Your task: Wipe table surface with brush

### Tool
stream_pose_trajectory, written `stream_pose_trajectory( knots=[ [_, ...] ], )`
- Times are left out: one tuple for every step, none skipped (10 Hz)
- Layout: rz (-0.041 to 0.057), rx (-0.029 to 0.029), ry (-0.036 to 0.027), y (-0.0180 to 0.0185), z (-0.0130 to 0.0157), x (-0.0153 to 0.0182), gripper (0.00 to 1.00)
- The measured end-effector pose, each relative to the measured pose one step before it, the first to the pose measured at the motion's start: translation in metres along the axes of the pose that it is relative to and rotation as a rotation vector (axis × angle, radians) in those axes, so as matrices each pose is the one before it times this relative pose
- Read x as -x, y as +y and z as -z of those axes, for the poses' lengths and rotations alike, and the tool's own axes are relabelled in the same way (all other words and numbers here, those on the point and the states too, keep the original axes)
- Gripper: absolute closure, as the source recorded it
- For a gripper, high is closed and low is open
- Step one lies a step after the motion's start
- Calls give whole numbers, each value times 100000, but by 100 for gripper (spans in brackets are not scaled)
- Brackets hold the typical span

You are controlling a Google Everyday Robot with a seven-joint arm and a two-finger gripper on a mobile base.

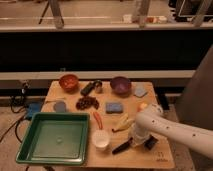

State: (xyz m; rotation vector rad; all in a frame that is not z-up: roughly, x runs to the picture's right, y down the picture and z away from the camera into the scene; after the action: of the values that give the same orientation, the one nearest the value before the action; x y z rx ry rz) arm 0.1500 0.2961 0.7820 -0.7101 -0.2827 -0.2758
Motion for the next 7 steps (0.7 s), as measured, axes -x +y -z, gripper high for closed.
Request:
stream_pose_trajectory(
  knots=[
    [-117,253,1882,-3,-61,210,100],
    [291,229,2521,-141,-41,608,100],
    [18,-1216,1733,-315,337,681,100],
    [-154,-1149,-240,-124,362,182,100],
    [-291,-1341,-462,63,718,6,100],
    [56,-2968,-1124,-174,1275,188,100],
    [82,-2275,-660,-162,1078,172,100]
  ],
)
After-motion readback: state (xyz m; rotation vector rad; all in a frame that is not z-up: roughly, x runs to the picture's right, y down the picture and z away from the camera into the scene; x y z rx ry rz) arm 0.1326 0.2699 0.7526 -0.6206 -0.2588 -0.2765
